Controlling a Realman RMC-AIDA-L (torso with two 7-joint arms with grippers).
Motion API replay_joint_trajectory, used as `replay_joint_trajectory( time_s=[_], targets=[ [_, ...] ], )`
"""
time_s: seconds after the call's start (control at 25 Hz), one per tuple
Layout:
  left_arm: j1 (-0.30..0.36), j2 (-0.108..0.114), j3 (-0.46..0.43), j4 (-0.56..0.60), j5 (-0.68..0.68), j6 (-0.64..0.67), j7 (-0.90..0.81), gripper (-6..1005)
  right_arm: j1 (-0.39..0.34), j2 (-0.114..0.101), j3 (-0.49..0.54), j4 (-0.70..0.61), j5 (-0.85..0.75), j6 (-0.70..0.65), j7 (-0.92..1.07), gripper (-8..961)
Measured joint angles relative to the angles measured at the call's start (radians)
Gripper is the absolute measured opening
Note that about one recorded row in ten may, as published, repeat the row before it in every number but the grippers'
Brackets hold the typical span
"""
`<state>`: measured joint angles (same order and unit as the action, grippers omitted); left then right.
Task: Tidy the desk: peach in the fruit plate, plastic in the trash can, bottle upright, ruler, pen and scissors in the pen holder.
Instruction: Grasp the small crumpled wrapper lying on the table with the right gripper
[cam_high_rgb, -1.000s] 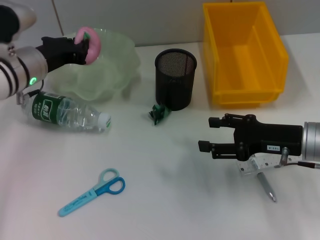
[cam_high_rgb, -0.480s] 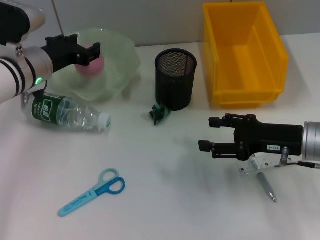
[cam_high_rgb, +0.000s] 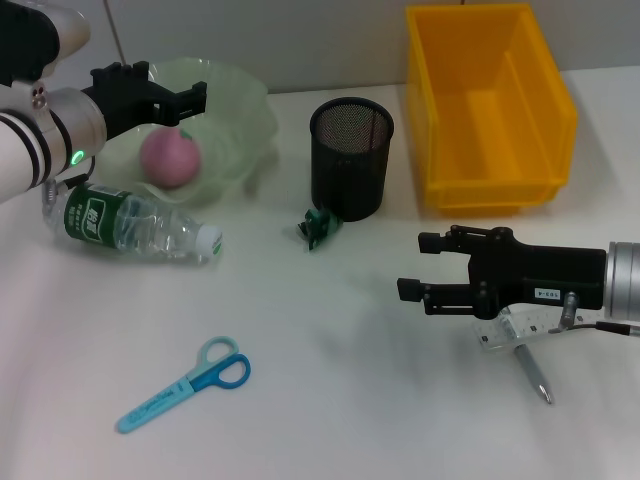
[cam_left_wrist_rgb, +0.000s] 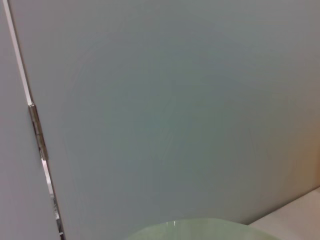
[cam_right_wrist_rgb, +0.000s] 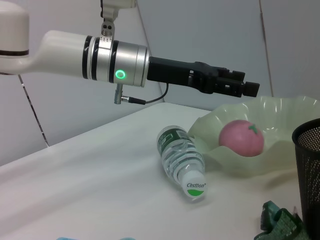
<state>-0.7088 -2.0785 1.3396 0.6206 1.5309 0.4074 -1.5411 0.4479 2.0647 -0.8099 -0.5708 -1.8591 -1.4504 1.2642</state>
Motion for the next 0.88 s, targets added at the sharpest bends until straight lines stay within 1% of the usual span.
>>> replay_joint_trajectory(
  time_s=[0.12,0.2,0.32,0.36,0.4,0.44,0.52,0.56,0.6,0.76,0.8,0.84,0.88],
  targets=[
    [0.000,0.000,-0.001,0.002,0.000,0.011,-0.008,826,0.000,0.000,0.000,0.000,0.000,0.000,0.001,794],
    [0.006,0.004,-0.004,0.017,0.000,0.079,-0.013,826,0.000,0.000,0.001,-0.001,0.000,-0.001,0.001,794],
    [0.006,0.004,-0.004,0.017,0.000,0.079,-0.013,825,0.000,0.000,0.002,-0.003,0.000,-0.002,0.001,794],
    [0.012,0.006,-0.010,0.029,-0.002,0.130,-0.015,824,0.000,0.000,0.002,-0.004,0.000,-0.002,0.001,794],
    [0.058,0.012,-0.060,0.089,-0.009,0.342,-0.015,824,0.000,0.000,0.003,-0.005,0.000,-0.002,0.002,794],
    [0.058,0.012,-0.060,0.089,-0.009,0.342,-0.015,824,0.000,0.000,0.004,-0.005,0.000,-0.002,0.002,794],
    [0.127,0.015,-0.127,0.168,-0.010,0.599,0.000,823,0.000,0.000,0.004,-0.008,0.000,-0.003,0.003,794],
    [0.142,0.015,-0.136,0.183,-0.010,0.653,0.005,823,0.000,-0.001,0.005,-0.008,0.001,-0.003,0.004,794],
    [0.168,0.017,-0.142,0.205,-0.010,0.738,0.018,823,0.000,-0.002,0.005,-0.008,0.001,-0.003,0.004,794],
    [0.237,0.019,-0.145,0.238,-0.003,0.921,0.064,822,0.000,-0.003,0.003,-0.009,0.001,-0.009,0.004,795],
    [0.264,0.020,-0.143,0.236,0.000,0.982,0.074,822,0.000,-0.004,0.004,-0.009,0.002,-0.015,0.005,795],
    [0.264,0.020,-0.143,0.236,0.000,0.982,0.074,821,0.000,-0.004,0.004,-0.009,0.002,-0.015,0.005,795],
    [0.276,0.023,-0.143,0.231,0.000,1.012,0.075,821,0.000,-0.006,0.005,-0.009,0.002,-0.017,0.007,795]
  ],
)
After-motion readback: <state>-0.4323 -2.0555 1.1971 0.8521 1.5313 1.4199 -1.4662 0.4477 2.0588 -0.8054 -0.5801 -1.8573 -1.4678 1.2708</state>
